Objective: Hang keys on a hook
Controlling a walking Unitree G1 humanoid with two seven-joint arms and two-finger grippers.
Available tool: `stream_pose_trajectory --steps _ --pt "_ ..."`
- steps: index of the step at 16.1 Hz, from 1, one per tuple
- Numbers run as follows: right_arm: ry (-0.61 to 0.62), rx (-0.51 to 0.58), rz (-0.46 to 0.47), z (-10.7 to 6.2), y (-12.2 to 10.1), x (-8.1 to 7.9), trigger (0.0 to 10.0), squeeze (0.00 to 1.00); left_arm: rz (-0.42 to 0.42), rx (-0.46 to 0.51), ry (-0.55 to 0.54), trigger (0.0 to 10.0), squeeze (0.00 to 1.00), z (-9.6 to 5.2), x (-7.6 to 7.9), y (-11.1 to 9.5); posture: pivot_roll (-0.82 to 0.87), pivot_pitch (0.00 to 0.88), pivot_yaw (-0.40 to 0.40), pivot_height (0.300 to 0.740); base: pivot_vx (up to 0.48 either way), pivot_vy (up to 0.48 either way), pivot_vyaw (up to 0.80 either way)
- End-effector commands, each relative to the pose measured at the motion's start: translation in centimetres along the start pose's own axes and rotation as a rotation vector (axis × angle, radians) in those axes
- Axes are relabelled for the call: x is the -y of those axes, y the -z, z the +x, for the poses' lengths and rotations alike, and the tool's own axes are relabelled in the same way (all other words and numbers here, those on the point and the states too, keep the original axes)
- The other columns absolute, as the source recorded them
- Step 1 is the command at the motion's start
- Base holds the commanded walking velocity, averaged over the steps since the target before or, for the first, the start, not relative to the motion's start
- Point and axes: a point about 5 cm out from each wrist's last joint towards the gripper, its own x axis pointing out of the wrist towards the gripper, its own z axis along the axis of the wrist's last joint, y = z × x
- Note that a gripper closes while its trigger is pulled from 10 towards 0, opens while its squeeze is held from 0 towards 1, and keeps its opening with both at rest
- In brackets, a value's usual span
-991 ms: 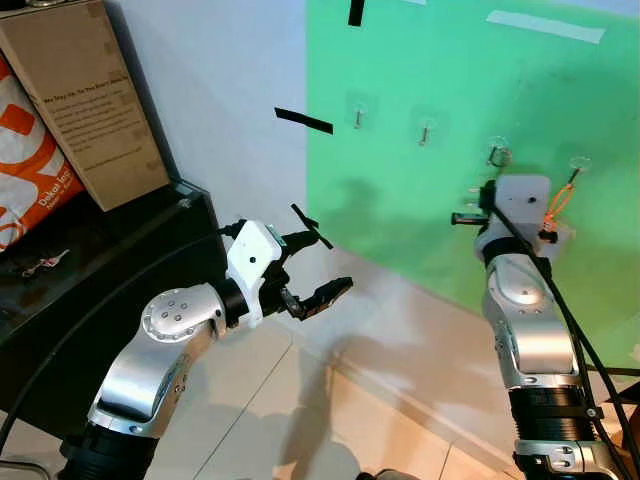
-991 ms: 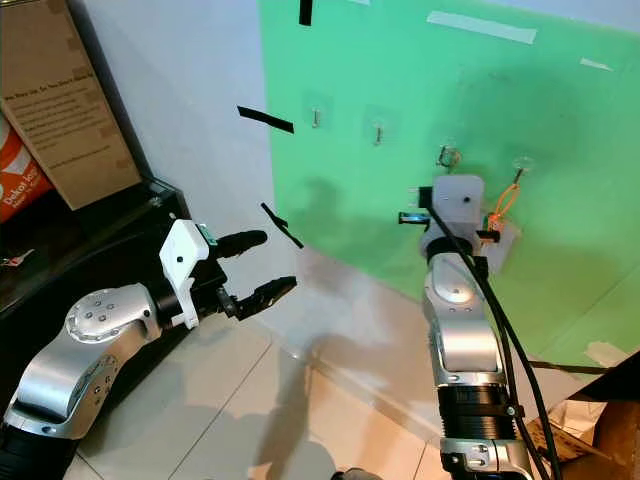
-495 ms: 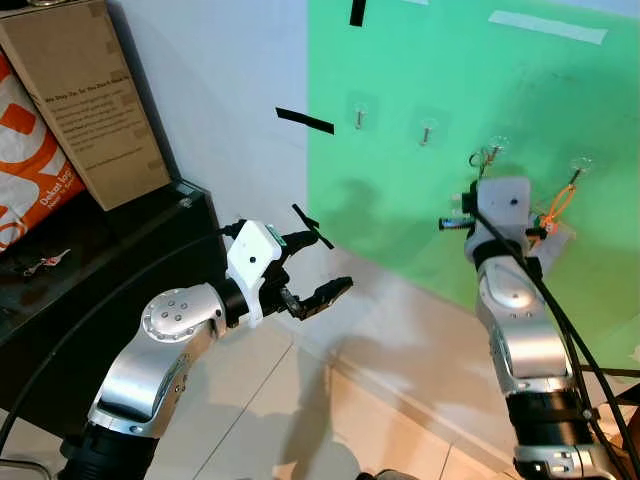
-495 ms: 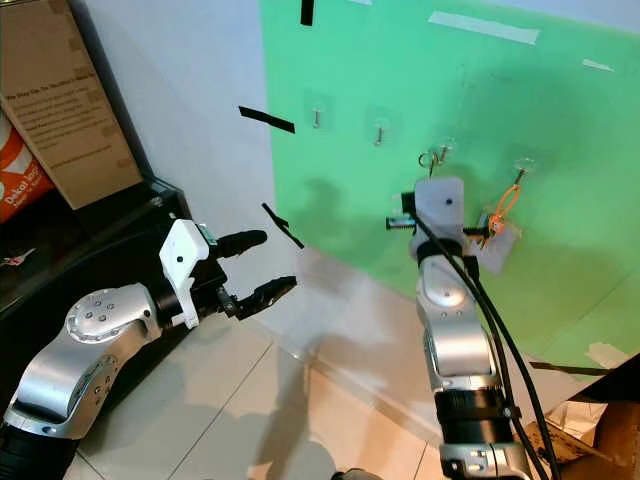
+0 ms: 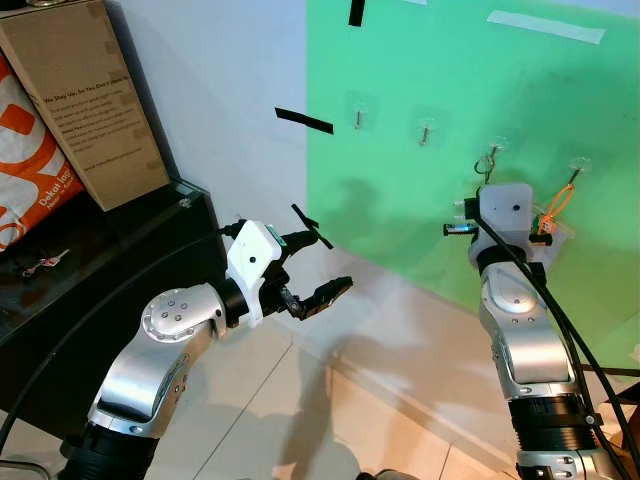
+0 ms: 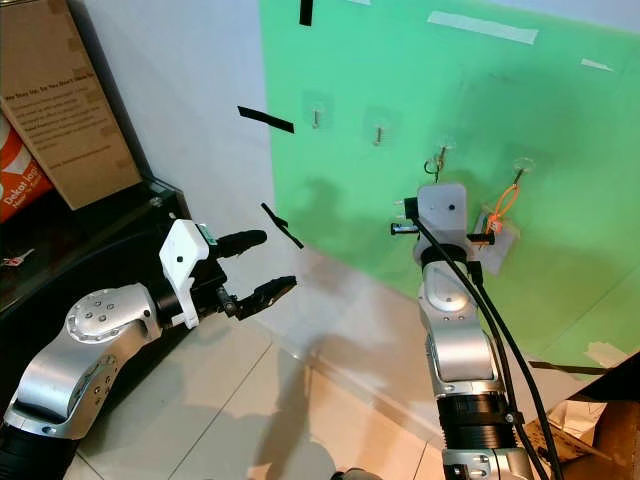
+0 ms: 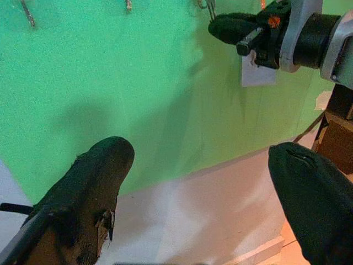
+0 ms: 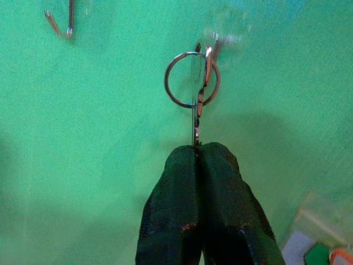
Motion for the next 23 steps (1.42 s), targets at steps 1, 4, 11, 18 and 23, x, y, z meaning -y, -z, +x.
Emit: stream_pose_trajectory --steps 1,4,11,18,23 --pt "0.01 0.003 0.012 -0.1 -0.2 0.3 10.0 0.0 0.01 0.004 0.01 10.0 0.0 -0.1 0.3 -0.2 -0.07 0.0 -0.006 0.74 0.0 0.0 0.0" --pt "-0.003 -0.029 -0.008 -0.2 0.3 0.0 10.0 0.0 0.01 0.005 0.006 10.0 0.0 -0.1 0.2 -0.2 -0.06 0.0 -0.011 0.74 0.0 0.0 0.0" --pt "-0.036 0.031 0.052 -0.5 -0.6 -0.2 10.0 0.0 0.011 0.006 0.001 10.0 0.0 -0.2 0.2 -0.2 -0.06 0.0 -0.013 0.74 0.0 0.0 0.0" --pt "-0.006 0.106 0.069 -0.1 -2.0 0.3 10.0 0.0 0.012 0.006 0.001 10.0 0.0 -0.1 0.2 -0.3 -0.06 0.0 -0.012 0.74 0.0 0.0 0.0" --pt "-0.011 0.055 0.015 1.0 -1.4 0.0 10.0 0.0 0.012 0.005 0.001 10.0 0.0 -0.1 0.2 -0.3 -0.06 0.0 -0.013 0.74 0.0 0.0 0.0"
